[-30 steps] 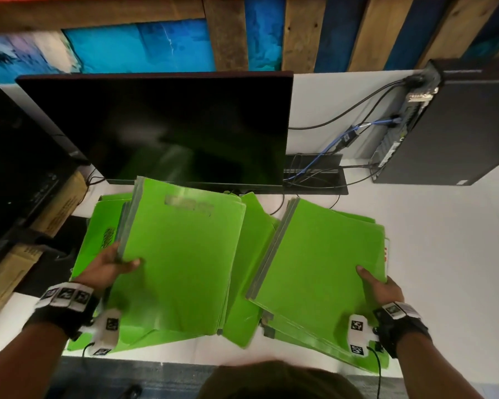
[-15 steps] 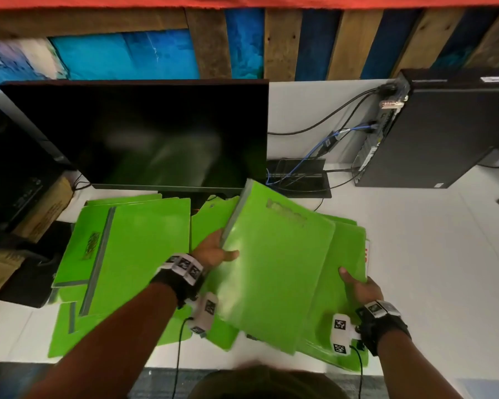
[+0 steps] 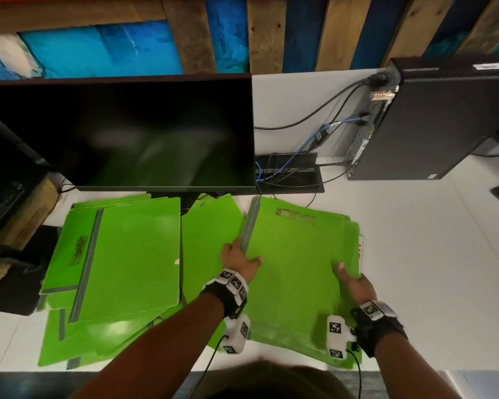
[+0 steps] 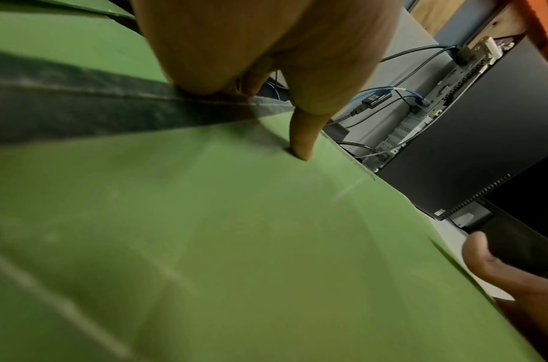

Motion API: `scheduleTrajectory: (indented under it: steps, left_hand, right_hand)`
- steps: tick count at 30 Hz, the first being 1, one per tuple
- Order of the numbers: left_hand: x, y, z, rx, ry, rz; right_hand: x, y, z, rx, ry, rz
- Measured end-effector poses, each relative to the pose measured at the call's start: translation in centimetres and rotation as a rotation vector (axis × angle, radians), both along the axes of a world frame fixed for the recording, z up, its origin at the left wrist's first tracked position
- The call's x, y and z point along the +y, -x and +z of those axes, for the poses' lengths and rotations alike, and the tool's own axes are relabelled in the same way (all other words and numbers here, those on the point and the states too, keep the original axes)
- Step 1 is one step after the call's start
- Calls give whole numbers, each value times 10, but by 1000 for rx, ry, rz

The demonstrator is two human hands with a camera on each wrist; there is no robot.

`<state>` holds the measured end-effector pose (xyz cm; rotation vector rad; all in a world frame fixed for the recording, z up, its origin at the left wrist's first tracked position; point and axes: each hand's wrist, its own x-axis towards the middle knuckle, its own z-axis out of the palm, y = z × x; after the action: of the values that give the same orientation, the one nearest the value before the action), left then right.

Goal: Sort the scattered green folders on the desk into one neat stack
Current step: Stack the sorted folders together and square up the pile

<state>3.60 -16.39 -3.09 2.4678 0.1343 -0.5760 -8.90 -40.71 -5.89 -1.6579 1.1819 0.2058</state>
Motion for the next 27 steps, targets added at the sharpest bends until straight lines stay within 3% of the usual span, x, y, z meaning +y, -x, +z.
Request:
scheduleTrajectory:
  steps: [5,9,13,16,20,24,27]
  left_hand:
    - [-11,8,-2,-39,-213,-148]
    - [10,-5,-1,27,-105,-262]
    - [85,-46,8,-167,-37,17]
    - [171,-67,17,-223,-198,310]
    - [274,-57,14,-123,-437,571]
    - [327,-45,-9,124,-472,624]
    - [340,-44,-26,163,-484,581]
  right_hand:
    - [7,-3,6,47,42,-20]
    - [6,-8,6,80,36,-45]
    - [7,-8,4,105,63,-56]
    - [10,-8,7,100,84,-61]
    - [13,-8,12,88,90,-74]
    - [16,-8,18,113,95,-86]
    - [18,-8,22,124,105,-99]
